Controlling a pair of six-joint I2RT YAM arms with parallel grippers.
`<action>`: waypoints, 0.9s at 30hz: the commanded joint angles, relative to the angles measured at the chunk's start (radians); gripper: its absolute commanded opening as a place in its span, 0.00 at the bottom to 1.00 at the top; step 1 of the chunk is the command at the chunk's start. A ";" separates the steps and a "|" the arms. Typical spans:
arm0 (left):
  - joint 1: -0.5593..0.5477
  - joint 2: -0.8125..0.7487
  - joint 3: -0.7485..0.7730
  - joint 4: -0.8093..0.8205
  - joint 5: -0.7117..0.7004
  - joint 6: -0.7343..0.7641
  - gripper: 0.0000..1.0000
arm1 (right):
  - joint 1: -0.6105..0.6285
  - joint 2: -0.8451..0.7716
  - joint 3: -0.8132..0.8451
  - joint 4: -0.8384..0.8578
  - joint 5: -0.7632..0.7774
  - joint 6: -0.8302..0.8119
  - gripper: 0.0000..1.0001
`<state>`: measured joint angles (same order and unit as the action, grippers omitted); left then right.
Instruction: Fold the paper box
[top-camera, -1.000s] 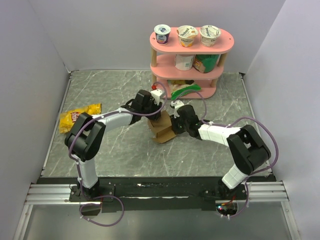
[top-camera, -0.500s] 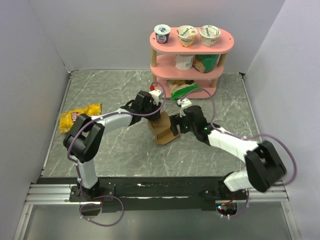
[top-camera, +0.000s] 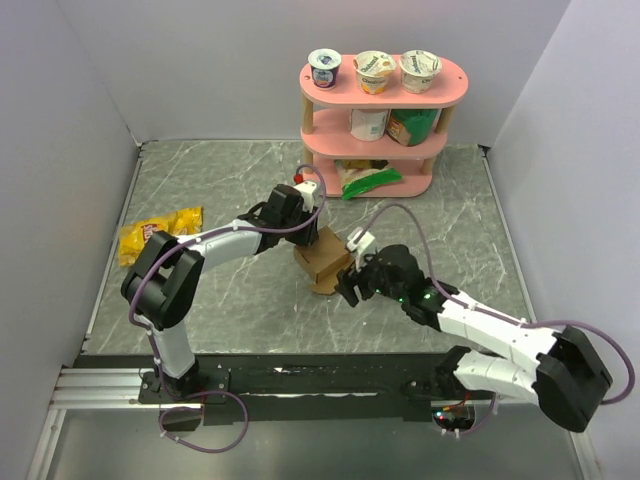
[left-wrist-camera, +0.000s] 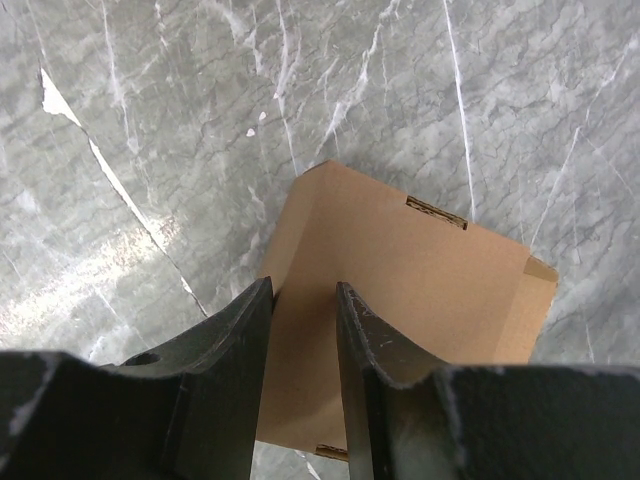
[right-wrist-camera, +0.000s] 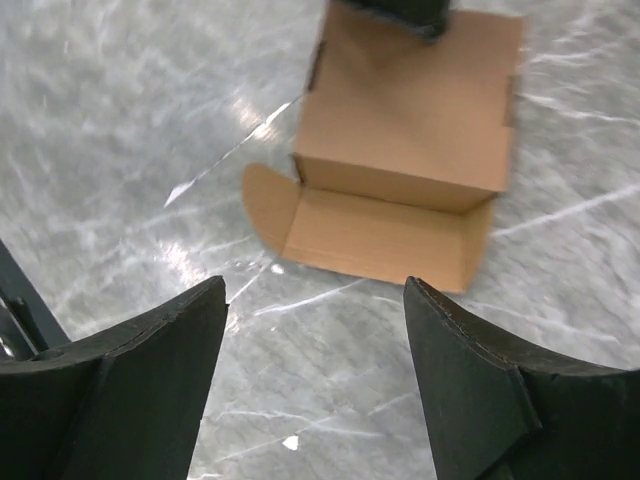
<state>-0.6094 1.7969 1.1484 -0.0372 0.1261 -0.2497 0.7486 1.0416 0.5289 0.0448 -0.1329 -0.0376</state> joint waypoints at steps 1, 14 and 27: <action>-0.007 -0.018 -0.007 -0.095 0.017 -0.029 0.37 | 0.090 0.087 0.026 0.111 0.064 -0.106 0.78; -0.003 -0.010 0.000 -0.113 0.023 -0.028 0.37 | 0.182 0.374 0.115 0.233 0.165 -0.166 0.66; -0.001 0.004 0.017 -0.130 0.026 -0.025 0.37 | 0.182 0.509 0.138 0.317 0.207 -0.123 0.48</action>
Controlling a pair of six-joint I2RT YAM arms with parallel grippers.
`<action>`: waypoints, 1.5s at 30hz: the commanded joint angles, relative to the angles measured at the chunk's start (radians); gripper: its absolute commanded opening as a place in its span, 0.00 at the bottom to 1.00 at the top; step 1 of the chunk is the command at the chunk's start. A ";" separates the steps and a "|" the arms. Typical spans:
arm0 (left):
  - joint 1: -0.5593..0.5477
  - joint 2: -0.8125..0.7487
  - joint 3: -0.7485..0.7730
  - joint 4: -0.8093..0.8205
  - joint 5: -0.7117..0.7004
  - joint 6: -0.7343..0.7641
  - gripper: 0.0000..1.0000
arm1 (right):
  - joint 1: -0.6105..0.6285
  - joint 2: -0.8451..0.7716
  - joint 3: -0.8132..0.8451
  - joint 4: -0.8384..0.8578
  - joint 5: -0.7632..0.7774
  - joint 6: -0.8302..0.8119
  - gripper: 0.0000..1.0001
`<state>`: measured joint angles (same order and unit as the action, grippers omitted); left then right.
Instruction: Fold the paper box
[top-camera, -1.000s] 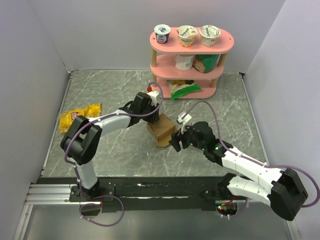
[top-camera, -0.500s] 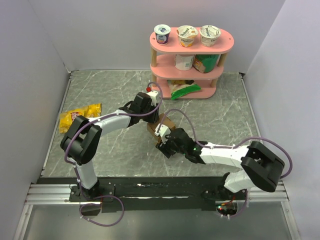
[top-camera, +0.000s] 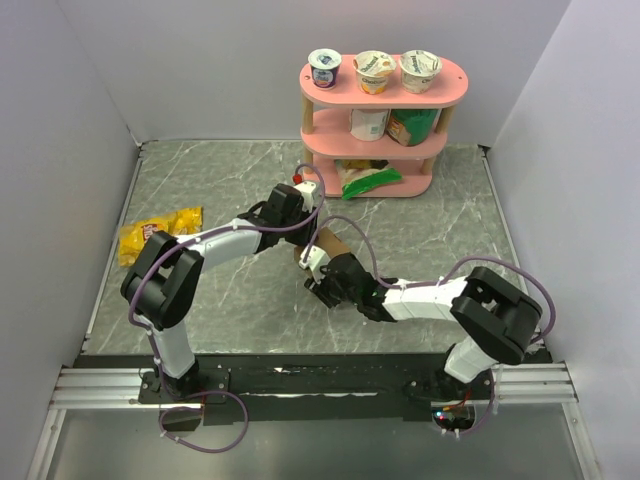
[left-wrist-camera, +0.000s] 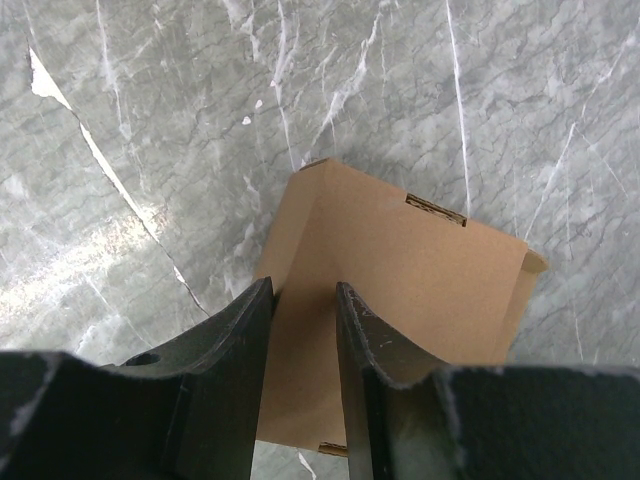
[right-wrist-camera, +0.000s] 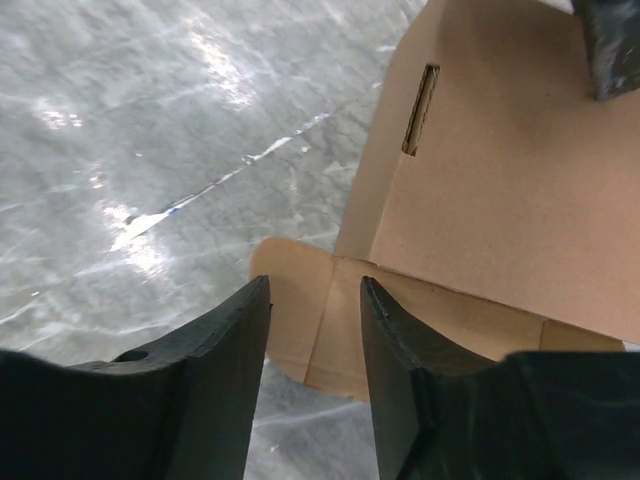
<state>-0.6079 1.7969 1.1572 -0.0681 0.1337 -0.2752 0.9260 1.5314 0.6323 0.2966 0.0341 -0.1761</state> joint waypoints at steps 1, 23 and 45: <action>-0.003 0.005 0.010 -0.101 0.017 0.002 0.37 | 0.007 0.016 0.035 0.071 0.033 0.021 0.47; -0.001 0.022 0.036 -0.131 0.011 0.011 0.36 | 0.037 -0.030 -0.062 0.044 -0.007 0.064 0.75; -0.001 0.021 0.029 -0.128 -0.006 0.044 0.36 | -0.095 -0.002 -0.106 0.116 -0.075 0.279 0.27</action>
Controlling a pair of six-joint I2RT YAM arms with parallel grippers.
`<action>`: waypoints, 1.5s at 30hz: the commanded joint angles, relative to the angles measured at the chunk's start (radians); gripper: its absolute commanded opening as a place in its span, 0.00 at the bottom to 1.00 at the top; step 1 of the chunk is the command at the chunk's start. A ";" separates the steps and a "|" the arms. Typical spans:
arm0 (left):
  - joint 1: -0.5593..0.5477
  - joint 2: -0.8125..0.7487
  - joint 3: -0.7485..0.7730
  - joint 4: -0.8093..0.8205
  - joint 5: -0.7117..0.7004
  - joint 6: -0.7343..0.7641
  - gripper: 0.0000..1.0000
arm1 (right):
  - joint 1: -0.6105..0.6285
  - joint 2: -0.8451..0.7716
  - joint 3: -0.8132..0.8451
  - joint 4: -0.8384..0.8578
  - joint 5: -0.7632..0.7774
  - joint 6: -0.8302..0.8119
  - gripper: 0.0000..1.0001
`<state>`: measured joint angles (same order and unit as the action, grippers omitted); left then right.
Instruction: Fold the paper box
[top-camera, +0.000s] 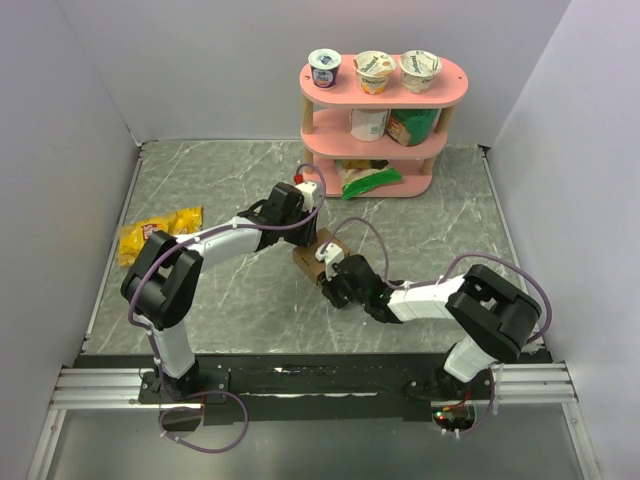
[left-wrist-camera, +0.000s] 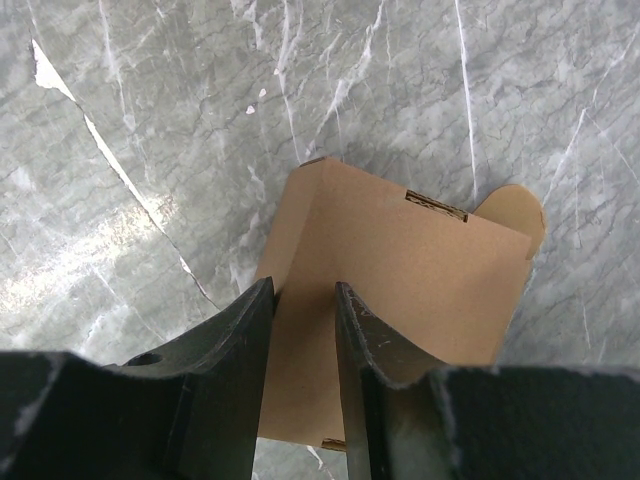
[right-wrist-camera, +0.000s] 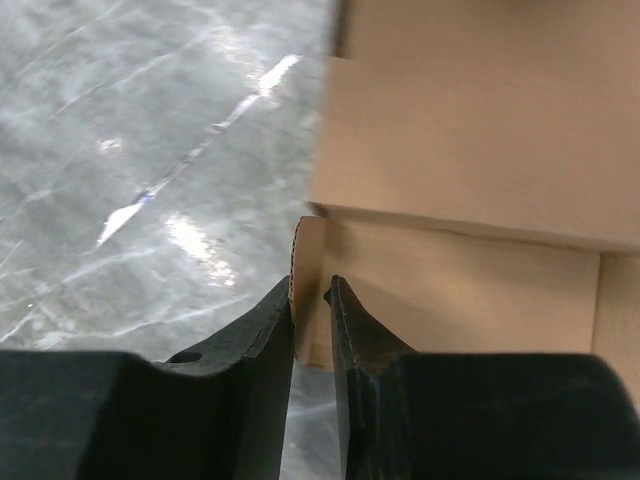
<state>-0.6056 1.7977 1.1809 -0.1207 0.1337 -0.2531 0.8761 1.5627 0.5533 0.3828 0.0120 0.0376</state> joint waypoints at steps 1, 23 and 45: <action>-0.003 0.020 0.005 -0.076 -0.006 0.021 0.36 | -0.052 -0.039 -0.032 0.042 -0.069 0.068 0.27; -0.016 0.034 0.025 -0.088 -0.034 -0.005 0.35 | -0.078 -0.061 0.074 -0.139 -0.095 -0.059 0.12; -0.046 0.035 0.016 -0.073 -0.036 -0.038 0.35 | -0.046 -0.021 0.200 -0.277 -0.090 -0.094 0.08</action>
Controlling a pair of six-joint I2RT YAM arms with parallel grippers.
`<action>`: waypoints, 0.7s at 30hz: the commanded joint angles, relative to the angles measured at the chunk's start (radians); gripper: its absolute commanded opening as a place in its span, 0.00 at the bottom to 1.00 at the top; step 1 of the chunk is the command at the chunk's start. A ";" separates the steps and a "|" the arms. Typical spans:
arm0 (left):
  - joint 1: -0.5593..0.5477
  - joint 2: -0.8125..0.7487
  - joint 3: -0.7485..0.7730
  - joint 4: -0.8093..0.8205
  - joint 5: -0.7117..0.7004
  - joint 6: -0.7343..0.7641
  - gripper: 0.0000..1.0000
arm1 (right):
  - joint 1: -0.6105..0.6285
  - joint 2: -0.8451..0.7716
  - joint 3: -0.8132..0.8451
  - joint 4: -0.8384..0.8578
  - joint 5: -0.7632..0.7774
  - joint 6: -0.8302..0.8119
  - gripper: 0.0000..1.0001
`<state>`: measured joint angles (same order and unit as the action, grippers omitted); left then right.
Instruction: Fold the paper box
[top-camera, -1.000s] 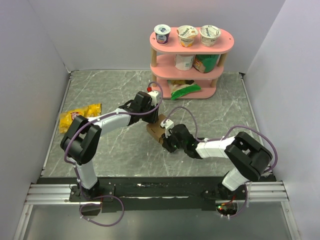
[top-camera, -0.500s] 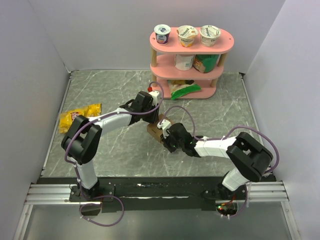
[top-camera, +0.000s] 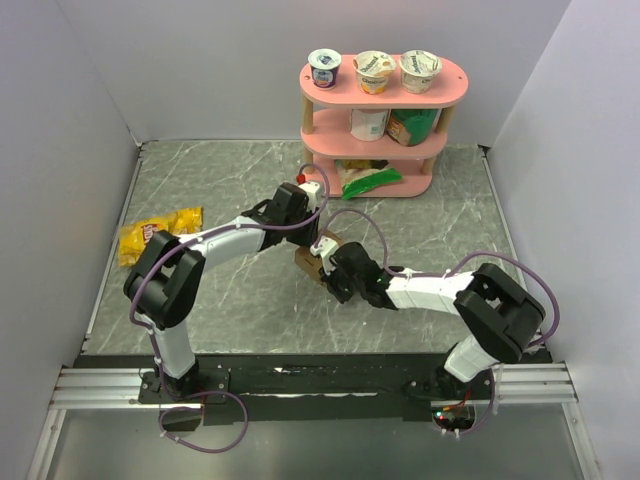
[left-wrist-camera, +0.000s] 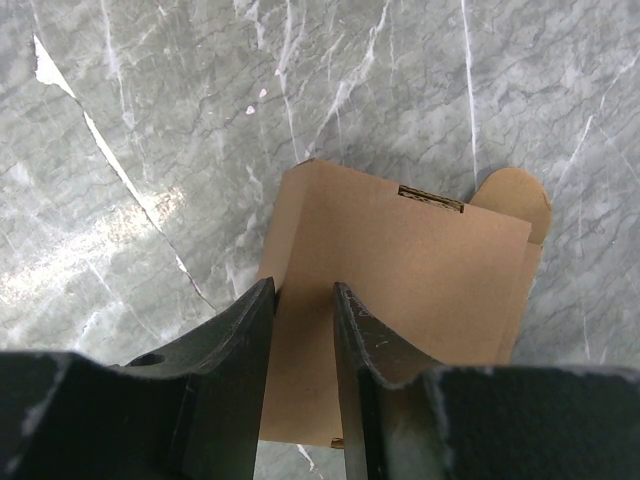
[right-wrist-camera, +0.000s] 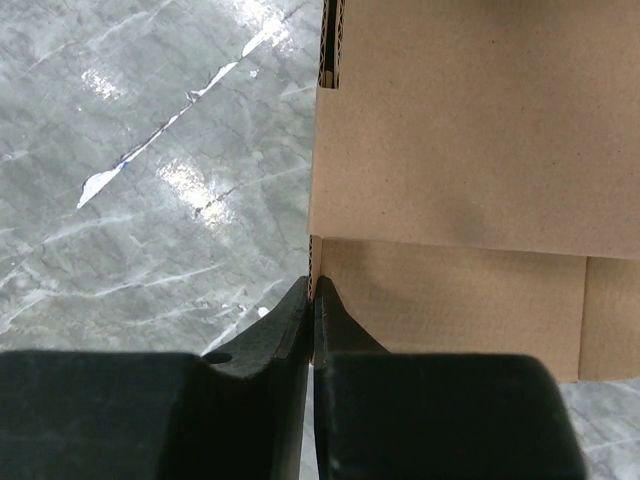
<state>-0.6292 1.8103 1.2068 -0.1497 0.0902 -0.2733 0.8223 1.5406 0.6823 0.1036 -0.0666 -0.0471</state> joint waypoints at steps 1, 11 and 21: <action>-0.023 0.014 -0.015 -0.034 0.023 -0.021 0.35 | 0.006 0.001 0.077 -0.013 -0.015 -0.010 0.08; -0.024 -0.071 -0.134 0.119 0.169 -0.116 0.33 | 0.001 0.021 0.105 -0.039 -0.022 0.007 0.08; -0.049 -0.132 -0.211 0.213 0.235 -0.201 0.33 | -0.018 0.053 0.094 0.005 -0.025 0.026 0.03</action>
<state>-0.6304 1.7088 1.0378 0.0818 0.1970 -0.3981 0.8154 1.5616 0.7353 0.0013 -0.0921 -0.0265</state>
